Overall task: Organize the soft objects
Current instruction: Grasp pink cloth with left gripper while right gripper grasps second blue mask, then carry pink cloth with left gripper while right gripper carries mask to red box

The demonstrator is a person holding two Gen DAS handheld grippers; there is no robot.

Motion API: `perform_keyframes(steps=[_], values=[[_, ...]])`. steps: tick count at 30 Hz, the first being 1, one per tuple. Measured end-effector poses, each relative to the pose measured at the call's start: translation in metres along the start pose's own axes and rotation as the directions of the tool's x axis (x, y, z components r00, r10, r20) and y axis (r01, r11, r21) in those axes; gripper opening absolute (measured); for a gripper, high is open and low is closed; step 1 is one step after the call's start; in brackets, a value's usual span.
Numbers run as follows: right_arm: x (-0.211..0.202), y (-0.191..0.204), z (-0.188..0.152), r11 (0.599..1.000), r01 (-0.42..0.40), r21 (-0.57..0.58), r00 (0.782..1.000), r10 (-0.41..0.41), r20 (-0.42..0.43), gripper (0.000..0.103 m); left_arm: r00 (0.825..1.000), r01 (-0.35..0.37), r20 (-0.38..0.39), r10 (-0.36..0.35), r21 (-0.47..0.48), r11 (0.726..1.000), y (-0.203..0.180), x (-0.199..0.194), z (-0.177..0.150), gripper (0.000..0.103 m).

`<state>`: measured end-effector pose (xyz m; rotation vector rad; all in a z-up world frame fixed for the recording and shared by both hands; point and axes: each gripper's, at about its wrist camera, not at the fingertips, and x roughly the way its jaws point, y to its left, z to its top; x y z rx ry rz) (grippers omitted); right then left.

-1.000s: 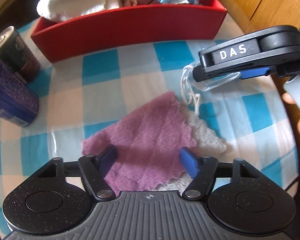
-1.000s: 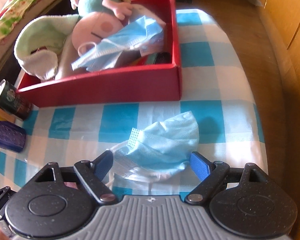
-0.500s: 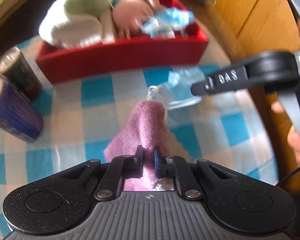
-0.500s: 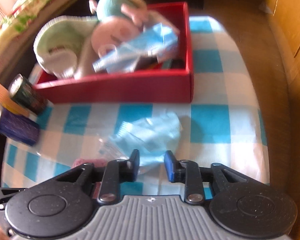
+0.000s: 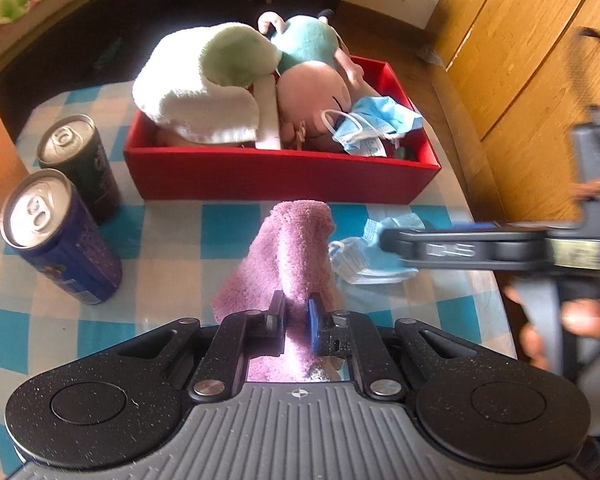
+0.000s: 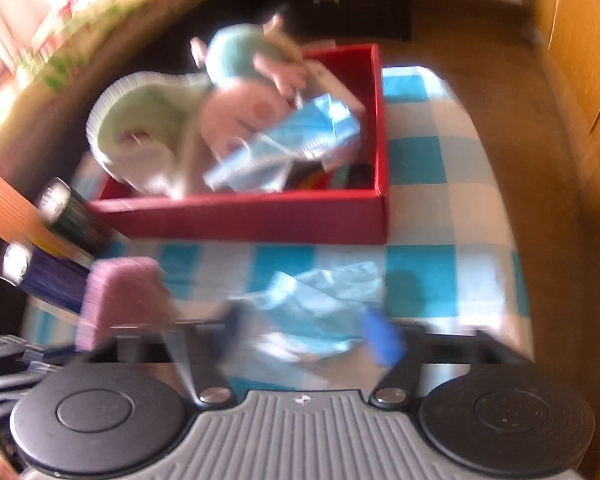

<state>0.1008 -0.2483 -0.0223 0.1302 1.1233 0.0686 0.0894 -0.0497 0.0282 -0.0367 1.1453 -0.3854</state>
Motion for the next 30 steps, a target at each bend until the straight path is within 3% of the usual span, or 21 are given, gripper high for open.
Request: perform_keyframes(steps=[4, 5, 7, 8, 11, 17, 23, 30], values=[[0.030, 0.002, 0.002, 1.000, -0.014, -0.003, 0.998, 0.014, -0.064, 0.063, 1.000, -0.001, -0.009, 0.002, 0.012, 1.000, -0.001, 0.003, -0.002, 0.009], [0.035, 0.002, 0.000, 1.000, 0.008, 0.002, 0.996, -0.007, -0.086, 0.051, 1.000, -0.004, -0.011, 0.004, 0.009, 1.000, 0.001, 0.005, -0.002, 0.009], [0.034, 0.007, -0.003, 0.999, 0.034, -0.040, 0.996, -0.037, -0.085, 0.040, 1.000, -0.006, -0.010, 0.006, -0.002, 1.000, 0.004, 0.004, -0.001, 0.009], [0.031, 0.008, -0.004, 0.999, 0.023, -0.050, 0.996, -0.027, -0.089, 0.024, 1.000, -0.005, -0.006, 0.005, -0.008, 1.000, 0.006, 0.002, 0.000, 0.009], [0.016, 0.002, -0.005, 0.999, -0.049, -0.006, 0.995, 0.048, -0.087, 0.011, 1.000, 0.007, 0.019, -0.006, -0.022, 1.000, 0.007, -0.006, 0.003, 0.010], [-0.029, -0.002, 0.006, 0.988, -0.152, 0.033, 0.988, 0.152, 0.028, 0.007, 0.994, 0.042, 0.099, -0.036, -0.063, 0.997, 0.013, -0.030, 0.020, 0.011], [-0.076, 0.003, 0.035, 0.971, -0.236, 0.042, 0.957, 0.225, 0.185, 0.007, 0.976, 0.067, 0.212, -0.045, -0.097, 0.993, 0.016, -0.056, 0.056, 0.012], [-0.075, 0.004, 0.069, 0.966, -0.244, 0.091, 0.943, 0.214, 0.254, 0.007, 0.966, 0.046, 0.257, -0.022, -0.085, 0.995, 0.008, -0.046, 0.099, 0.012]])
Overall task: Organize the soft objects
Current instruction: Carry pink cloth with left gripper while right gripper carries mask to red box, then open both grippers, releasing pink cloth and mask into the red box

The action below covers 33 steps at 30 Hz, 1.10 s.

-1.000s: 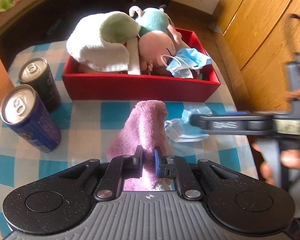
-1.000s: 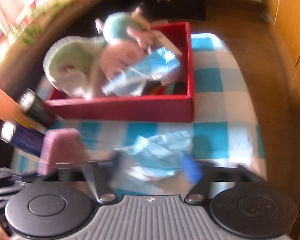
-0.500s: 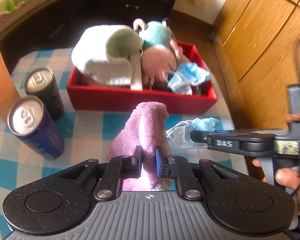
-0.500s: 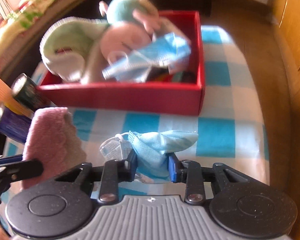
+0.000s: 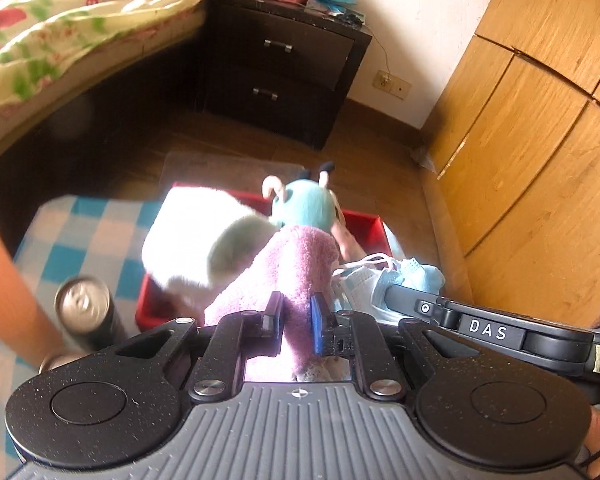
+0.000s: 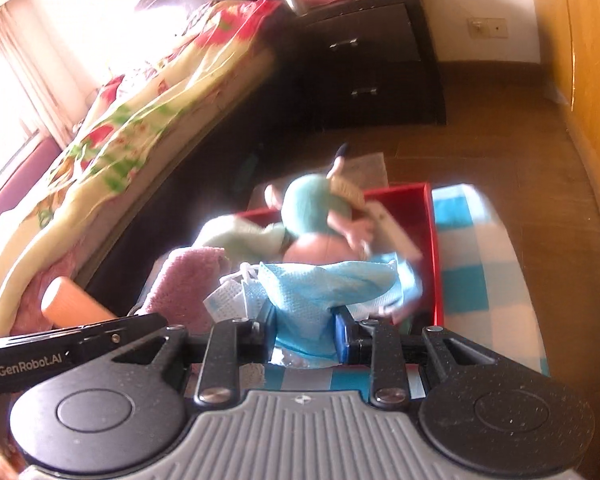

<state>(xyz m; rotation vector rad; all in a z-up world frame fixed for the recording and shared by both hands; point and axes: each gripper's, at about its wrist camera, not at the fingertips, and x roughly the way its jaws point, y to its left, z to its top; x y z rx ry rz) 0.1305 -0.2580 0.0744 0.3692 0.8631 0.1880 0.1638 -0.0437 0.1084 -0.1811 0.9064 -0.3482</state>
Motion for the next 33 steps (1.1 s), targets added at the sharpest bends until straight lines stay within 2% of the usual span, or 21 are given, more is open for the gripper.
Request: perform_keyframes(steps=[5, 11, 16, 17, 18, 20, 22, 24, 28, 33], values=[[0.020, -0.005, 0.018, 0.999, 0.040, 0.004, 0.999, -0.040, 0.012, 0.007, 1.000, -0.021, -0.002, 0.021, 0.014, 1.000, -0.004, 0.027, 0.014, 0.013], [0.041, -0.010, 0.023, 0.994, 0.105, -0.038, 0.994, -0.105, 0.009, 0.007, 0.998, -0.063, -0.002, 0.063, 0.026, 0.998, -0.002, 0.054, 0.020, 0.013], [0.061, -0.018, 0.023, 0.990, 0.135, -0.038, 0.991, -0.135, 0.002, 0.011, 0.994, -0.104, -0.022, 0.105, 0.050, 0.993, 0.001, 0.076, 0.014, 0.024], [0.064, -0.019, 0.022, 0.990, 0.136, -0.040, 0.991, -0.137, -0.015, 0.017, 0.994, -0.104, -0.028, 0.105, 0.050, 0.993, 0.002, 0.078, 0.013, 0.028], [0.066, -0.019, 0.021, 0.990, 0.137, -0.045, 0.990, -0.138, -0.025, 0.023, 0.994, -0.107, -0.029, 0.109, 0.045, 0.993, 0.004, 0.078, 0.013, 0.031], [0.065, -0.017, 0.019, 0.987, 0.151, -0.052, 0.988, -0.152, -0.023, 0.026, 0.994, -0.107, -0.022, 0.108, 0.033, 0.994, 0.007, 0.072, 0.013, 0.033], [0.060, -0.016, 0.018, 0.985, 0.160, -0.060, 0.987, -0.162, -0.023, 0.026, 0.995, -0.098, -0.010, 0.098, 0.023, 0.995, 0.008, 0.064, 0.014, 0.034], [0.052, -0.016, 0.018, 0.984, 0.172, -0.047, 0.985, -0.173, -0.012, 0.028, 0.996, -0.093, 0.003, 0.093, 0.022, 0.995, 0.007, 0.055, 0.014, 0.041], [0.034, -0.013, 0.018, 0.984, 0.174, -0.039, 0.985, -0.174, 0.005, 0.031, 0.995, -0.103, 0.006, 0.103, 0.050, 0.993, 0.002, 0.042, 0.008, 0.042], [0.019, 0.003, 0.013, 0.973, 0.208, -0.096, 0.978, -0.207, 0.022, 0.031, 0.992, -0.129, 0.000, 0.130, 0.066, 0.989, 0.001, 0.035, 0.003, 0.042]])
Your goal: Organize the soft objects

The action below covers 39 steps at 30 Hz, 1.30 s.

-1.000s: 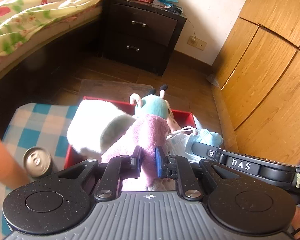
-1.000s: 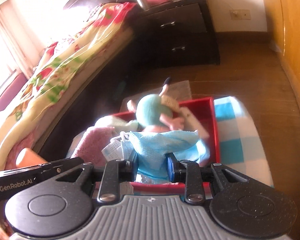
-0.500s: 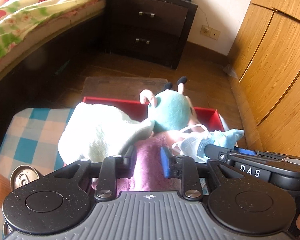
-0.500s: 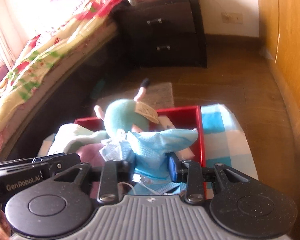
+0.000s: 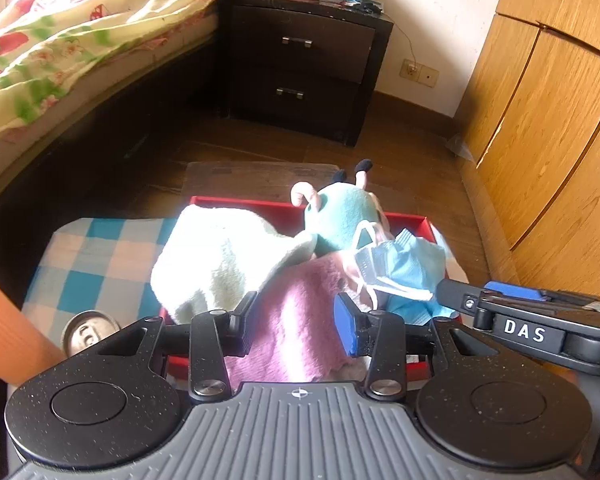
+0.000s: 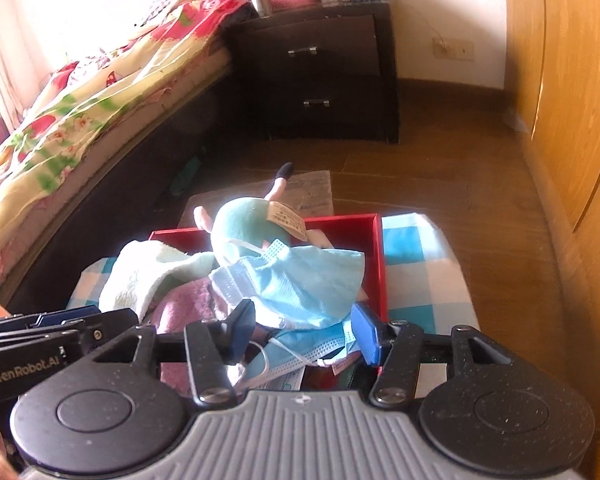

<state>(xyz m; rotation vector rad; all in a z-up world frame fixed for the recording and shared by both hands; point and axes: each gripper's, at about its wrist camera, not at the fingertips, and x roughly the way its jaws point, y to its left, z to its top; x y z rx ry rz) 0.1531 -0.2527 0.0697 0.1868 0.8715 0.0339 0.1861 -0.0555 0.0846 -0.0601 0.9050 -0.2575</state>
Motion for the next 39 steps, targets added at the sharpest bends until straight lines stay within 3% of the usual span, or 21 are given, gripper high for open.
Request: perform_keyframes(steps=[17, 37, 39], values=[[-0.025, 0.014, -0.032, 0.999, -0.010, -0.036, 1.000, 0.009, -0.025, 0.031, 0.999, -0.036, -0.025, 0.037, 0.036, 0.999, -0.001, -0.018, -0.033, 0.043], [-0.075, 0.029, -0.087, 0.995, -0.066, -0.078, 0.998, 0.064, -0.025, 0.033, 0.998, -0.063, 0.013, 0.062, 0.107, 0.992, -0.003, -0.070, -0.087, 0.055], [-0.082, 0.029, -0.094, 0.994, -0.071, -0.082, 0.997, 0.069, -0.021, 0.038, 0.998, -0.066, 0.016, 0.064, 0.112, 0.991, -0.004, -0.075, -0.094, 0.058]])
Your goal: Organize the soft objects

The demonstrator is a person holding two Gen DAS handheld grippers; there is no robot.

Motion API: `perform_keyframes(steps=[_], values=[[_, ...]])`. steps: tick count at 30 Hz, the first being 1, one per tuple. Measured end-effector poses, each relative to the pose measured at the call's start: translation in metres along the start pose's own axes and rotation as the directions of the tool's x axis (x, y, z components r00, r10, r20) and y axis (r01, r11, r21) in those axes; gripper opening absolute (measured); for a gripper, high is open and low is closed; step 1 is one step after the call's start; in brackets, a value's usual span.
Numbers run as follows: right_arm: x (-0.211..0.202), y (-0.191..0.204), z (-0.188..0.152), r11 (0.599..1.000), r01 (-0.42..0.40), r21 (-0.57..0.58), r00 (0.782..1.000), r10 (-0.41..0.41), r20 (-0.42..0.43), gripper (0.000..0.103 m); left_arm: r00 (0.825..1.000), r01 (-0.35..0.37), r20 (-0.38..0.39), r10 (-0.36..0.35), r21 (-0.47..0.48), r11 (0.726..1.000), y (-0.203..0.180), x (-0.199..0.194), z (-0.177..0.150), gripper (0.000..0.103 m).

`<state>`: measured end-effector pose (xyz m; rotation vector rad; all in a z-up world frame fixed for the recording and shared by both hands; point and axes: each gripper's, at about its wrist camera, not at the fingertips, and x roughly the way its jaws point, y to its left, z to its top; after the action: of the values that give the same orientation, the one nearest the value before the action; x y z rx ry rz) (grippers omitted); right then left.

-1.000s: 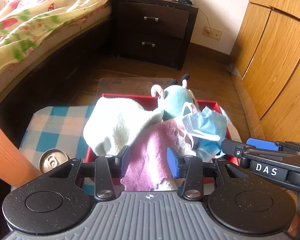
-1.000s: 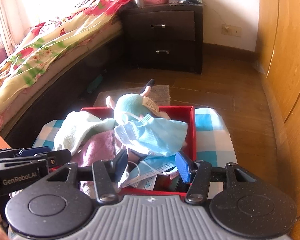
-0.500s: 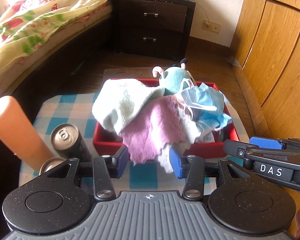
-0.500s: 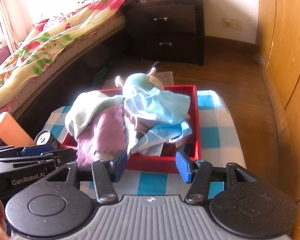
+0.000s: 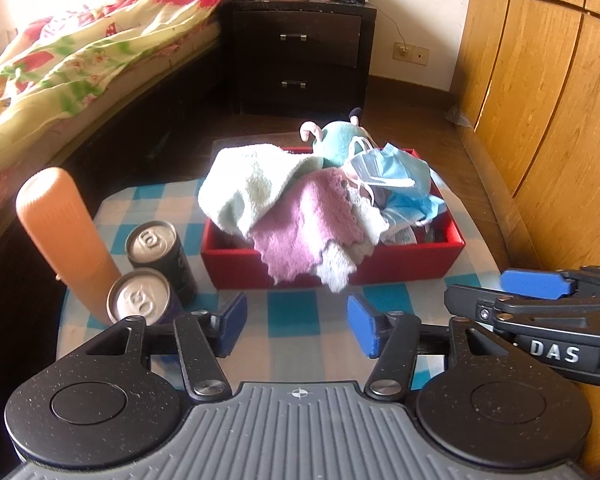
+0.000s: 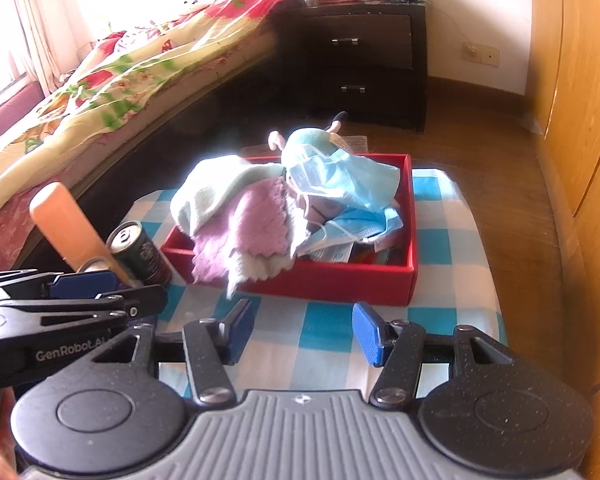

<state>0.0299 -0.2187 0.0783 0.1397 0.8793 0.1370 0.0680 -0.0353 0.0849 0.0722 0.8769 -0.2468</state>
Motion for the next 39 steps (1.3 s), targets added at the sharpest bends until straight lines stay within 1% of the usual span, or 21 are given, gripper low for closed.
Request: perform_keyframes(steps=[2, 5, 10, 12, 20, 27, 39], values=[[-0.007, 0.002, -0.006, 1.000, -0.003, -0.001, 1.000, 0.003, 0.009, 0.040, 1.000, 0.001, 0.002, -0.001, -0.001, 1.000, 0.000, -0.004, -0.007, 0.059], [-0.019, 0.003, -0.015, 1.000, -0.012, 0.007, 0.999, 0.012, 0.032, 0.041, 1.000, 0.013, 0.003, -0.013, -0.015, 1.000, -0.001, -0.011, -0.016, 0.068], [-0.030, 0.005, -0.023, 1.000, -0.015, 0.011, 0.998, 0.014, 0.058, 0.045, 1.000, 0.014, 0.007, -0.014, -0.018, 1.000, -0.004, -0.018, -0.026, 0.073], [-0.030, 0.006, -0.023, 1.000, -0.004, 0.010, 0.998, 0.003, 0.063, 0.046, 1.000, 0.011, 0.010, -0.011, -0.029, 1.000, -0.004, -0.019, -0.028, 0.077], [-0.038, 0.002, -0.023, 0.999, 0.016, 0.035, 0.994, -0.020, 0.107, 0.047, 1.000, 0.006, 0.016, -0.005, -0.066, 0.998, 0.002, -0.017, -0.026, 0.077], [-0.036, 0.004, -0.023, 0.999, 0.023, 0.032, 0.994, -0.026, 0.103, 0.049, 1.000, -0.003, 0.020, 0.004, -0.089, 0.996, 0.004, -0.016, -0.026, 0.078], [-0.030, 0.006, -0.026, 0.998, 0.048, 0.031, 0.994, -0.051, 0.100, 0.050, 0.999, -0.019, 0.046, 0.023, -0.091, 0.996, 0.001, -0.021, -0.026, 0.079]])
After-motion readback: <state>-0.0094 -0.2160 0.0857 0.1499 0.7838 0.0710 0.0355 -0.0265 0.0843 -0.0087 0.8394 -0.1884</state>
